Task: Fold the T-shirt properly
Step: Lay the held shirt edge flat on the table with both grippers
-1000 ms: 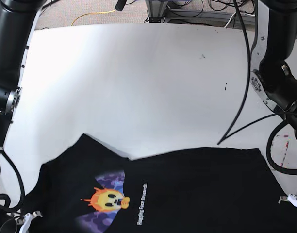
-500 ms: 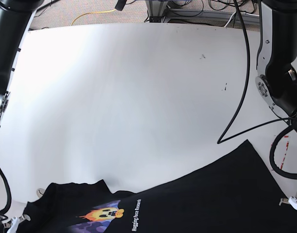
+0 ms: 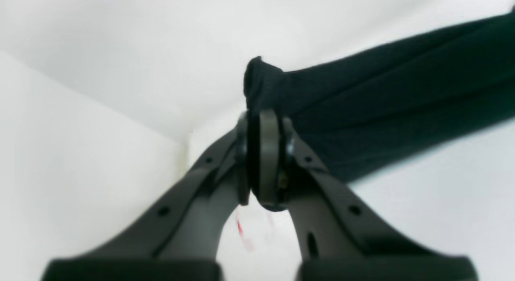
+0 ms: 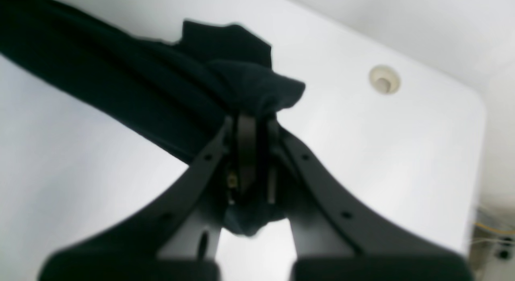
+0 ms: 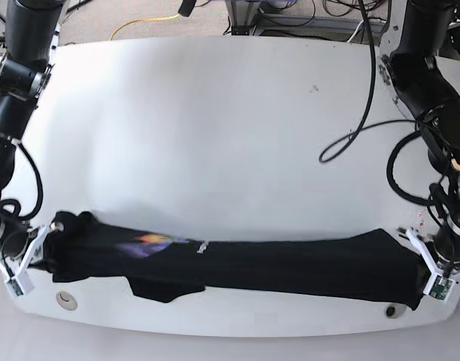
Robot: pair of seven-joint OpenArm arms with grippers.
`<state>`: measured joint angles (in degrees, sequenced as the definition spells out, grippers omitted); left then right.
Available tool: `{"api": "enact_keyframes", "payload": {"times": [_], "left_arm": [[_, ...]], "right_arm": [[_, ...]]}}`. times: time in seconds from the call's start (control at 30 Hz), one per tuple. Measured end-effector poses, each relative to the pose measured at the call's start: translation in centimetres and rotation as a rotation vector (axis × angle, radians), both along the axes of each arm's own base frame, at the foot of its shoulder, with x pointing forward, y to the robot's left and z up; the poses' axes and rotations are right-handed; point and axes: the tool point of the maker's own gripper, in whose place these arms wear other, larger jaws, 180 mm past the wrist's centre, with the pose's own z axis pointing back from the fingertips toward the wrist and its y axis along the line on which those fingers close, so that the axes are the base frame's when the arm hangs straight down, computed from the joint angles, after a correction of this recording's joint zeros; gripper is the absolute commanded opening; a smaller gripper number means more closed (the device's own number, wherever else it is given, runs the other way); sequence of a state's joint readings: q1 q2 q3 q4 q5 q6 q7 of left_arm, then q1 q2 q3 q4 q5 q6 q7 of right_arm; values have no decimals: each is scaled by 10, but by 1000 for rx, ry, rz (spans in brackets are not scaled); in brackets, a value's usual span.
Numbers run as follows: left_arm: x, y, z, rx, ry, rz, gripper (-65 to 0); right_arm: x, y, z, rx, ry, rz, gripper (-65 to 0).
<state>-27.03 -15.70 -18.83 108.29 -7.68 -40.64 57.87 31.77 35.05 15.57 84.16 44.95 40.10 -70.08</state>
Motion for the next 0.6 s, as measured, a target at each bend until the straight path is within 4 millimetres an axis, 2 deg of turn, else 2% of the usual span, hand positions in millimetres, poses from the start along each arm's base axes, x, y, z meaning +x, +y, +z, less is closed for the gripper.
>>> {"api": "enact_keyframes", "payload": {"times": [0.1, 0.17, 0.27, 0.47, 0.6], "left_arm": [[-15, -1, -35, -42, 76, -12, -650], [-30, 4, -60, -82, 127, -8, -650], [-51, 15, -92, -113, 202, 25, -650], [-93, 16, -147, -155, 349, 29, -650], [-119, 24, -171, -191, 409, 63, -650]], "right_arm": [[-25, 4, -36, 24, 52, -8, -650], [-47, 8, -70, 24, 132, -17, -650], [-68, 12, -91, 46, 168, -29, -650], [-103, 17, -117, 88, 206, -53, -650], [-132, 15, -146, 84, 297, -85, -650]]}}
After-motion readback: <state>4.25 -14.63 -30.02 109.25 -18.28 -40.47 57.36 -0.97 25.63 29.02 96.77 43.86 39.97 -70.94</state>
